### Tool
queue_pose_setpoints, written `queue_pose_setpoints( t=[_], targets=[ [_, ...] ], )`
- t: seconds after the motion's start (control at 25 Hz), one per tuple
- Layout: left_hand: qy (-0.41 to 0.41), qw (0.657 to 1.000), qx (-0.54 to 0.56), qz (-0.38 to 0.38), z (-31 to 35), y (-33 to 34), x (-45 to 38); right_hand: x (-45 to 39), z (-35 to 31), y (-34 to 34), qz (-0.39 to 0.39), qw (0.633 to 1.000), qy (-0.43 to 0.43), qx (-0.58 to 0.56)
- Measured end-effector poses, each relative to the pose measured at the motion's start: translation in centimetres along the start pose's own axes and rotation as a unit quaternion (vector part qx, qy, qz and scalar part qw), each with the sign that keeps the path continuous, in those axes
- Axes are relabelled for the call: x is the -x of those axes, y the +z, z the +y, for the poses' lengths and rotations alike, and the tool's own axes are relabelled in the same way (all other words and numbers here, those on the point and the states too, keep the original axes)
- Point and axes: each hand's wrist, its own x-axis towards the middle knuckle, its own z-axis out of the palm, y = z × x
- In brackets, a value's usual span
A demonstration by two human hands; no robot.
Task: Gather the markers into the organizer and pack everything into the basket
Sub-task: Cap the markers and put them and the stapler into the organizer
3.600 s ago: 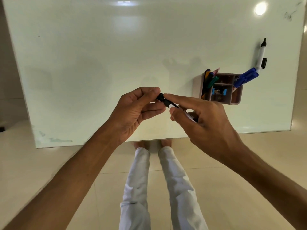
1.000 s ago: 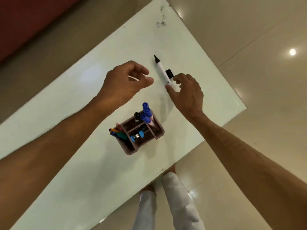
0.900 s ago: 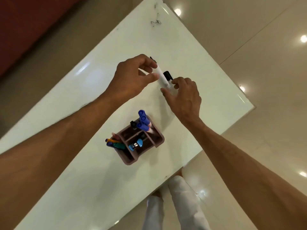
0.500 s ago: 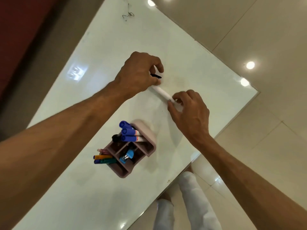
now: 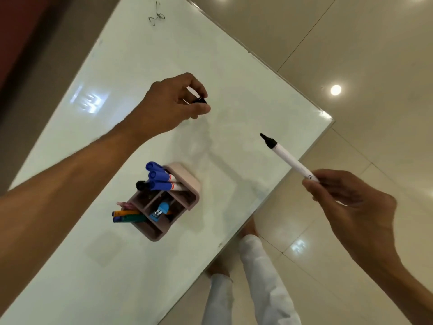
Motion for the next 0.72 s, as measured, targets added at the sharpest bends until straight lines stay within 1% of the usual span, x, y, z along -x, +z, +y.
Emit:
queue_pose_setpoints(
  t=[0.08,0.16,0.28,0.36,0.48,0.64,0.72],
  targets=[
    [-0.012,0.993,0.110,-0.030,0.7,-0.1,2.7,0.1,-1.8,-0.4,-0.008,1.000,-0.010,-0.015],
    [-0.027,0.978,0.208,-0.018,1.1,-0.3,5.7,0.1,-3.9,-0.1,-0.014,0.999,-0.030,-0.028],
    [-0.047,0.957,0.287,-0.012,0.7,-1.2,10.2,0.6,-6.9,1.4,-0.029,0.996,-0.066,-0.057],
    [-0.055,0.947,0.317,-0.021,0.1,-2.0,13.2,1.4,-8.6,2.5,-0.049,0.992,-0.092,-0.075],
    [-0.047,0.937,0.345,-0.012,-1.5,-2.8,17.3,3.3,-10.6,4.2,-0.091,0.985,-0.128,-0.066],
    [-0.031,0.943,0.331,-0.002,-3.6,-3.2,21.8,6.2,-12.8,5.4,-0.134,0.975,-0.175,-0.019],
    [-0.032,0.949,0.315,0.009,-4.5,-3.3,23.6,7.2,-13.8,5.9,-0.161,0.970,-0.181,-0.007]
  ],
)
